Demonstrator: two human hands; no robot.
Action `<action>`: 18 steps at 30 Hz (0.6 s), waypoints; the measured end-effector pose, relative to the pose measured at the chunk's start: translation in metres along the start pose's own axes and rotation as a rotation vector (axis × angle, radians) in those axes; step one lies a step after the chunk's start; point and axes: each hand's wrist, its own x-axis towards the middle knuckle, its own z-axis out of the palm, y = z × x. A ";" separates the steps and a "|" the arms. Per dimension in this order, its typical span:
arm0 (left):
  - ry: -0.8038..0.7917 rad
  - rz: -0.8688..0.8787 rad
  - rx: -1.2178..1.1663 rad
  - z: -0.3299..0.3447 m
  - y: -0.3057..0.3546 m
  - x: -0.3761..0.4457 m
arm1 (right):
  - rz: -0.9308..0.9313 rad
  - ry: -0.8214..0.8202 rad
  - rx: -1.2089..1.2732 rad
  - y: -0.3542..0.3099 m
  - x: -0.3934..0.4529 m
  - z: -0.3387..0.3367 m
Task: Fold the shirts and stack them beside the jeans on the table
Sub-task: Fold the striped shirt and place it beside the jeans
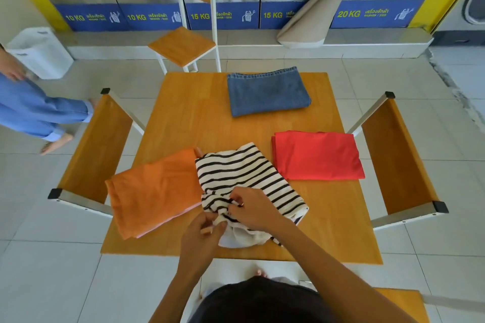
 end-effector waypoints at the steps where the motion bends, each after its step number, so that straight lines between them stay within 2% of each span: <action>1: 0.027 0.025 0.004 0.001 0.005 0.001 | 0.019 0.012 0.047 0.000 0.001 -0.006; 4: 0.088 0.142 0.048 0.006 0.015 0.005 | 0.058 0.052 0.158 -0.002 0.004 -0.023; 7: 0.084 0.145 0.107 0.015 0.017 0.009 | 0.051 0.048 0.199 -0.003 0.005 -0.031; 10: 0.027 0.055 0.179 0.018 0.014 0.015 | 0.053 0.022 0.191 -0.004 0.004 -0.029; 13: -0.039 -0.113 0.120 0.013 0.005 0.022 | 0.057 -0.033 0.185 -0.006 0.000 -0.021; 18: -0.128 -0.319 -0.197 0.001 -0.006 0.027 | -0.007 -0.163 0.158 -0.010 -0.012 0.000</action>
